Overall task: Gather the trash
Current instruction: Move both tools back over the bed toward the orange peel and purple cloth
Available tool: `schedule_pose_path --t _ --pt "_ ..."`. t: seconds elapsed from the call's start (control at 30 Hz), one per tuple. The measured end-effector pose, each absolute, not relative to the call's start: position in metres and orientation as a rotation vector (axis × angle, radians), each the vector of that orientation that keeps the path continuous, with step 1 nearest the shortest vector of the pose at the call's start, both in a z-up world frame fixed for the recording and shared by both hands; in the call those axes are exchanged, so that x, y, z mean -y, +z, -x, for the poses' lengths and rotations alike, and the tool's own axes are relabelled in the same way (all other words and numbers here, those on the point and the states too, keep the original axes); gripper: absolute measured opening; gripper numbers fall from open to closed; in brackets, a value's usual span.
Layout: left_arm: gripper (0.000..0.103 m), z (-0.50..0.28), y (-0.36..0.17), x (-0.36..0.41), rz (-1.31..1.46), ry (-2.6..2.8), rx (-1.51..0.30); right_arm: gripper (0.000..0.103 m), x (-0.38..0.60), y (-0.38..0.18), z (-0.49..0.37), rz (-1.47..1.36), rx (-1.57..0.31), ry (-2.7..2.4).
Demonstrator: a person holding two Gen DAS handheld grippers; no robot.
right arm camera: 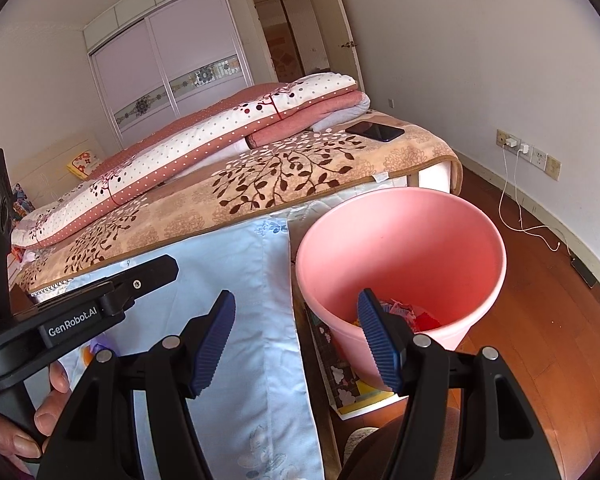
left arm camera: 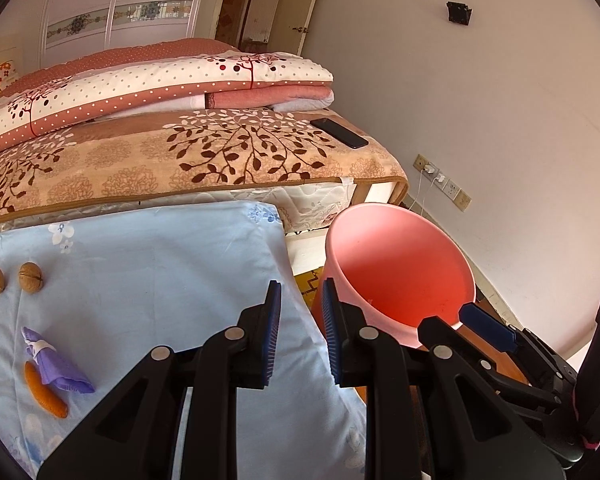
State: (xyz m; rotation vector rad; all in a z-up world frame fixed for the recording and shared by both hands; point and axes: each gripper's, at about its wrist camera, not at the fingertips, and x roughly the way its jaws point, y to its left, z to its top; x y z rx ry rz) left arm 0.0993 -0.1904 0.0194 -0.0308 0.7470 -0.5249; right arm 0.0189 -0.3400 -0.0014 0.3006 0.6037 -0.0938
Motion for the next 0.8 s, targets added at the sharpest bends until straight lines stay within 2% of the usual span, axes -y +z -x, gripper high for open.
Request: schedule_pose_path --t 0.8 --pt "0.021 -0.086 0.01 0.101 0.064 -0.311 -0.72 0.063 0.256 -0.001 -0.028 -0.143 -0.625 0.038"
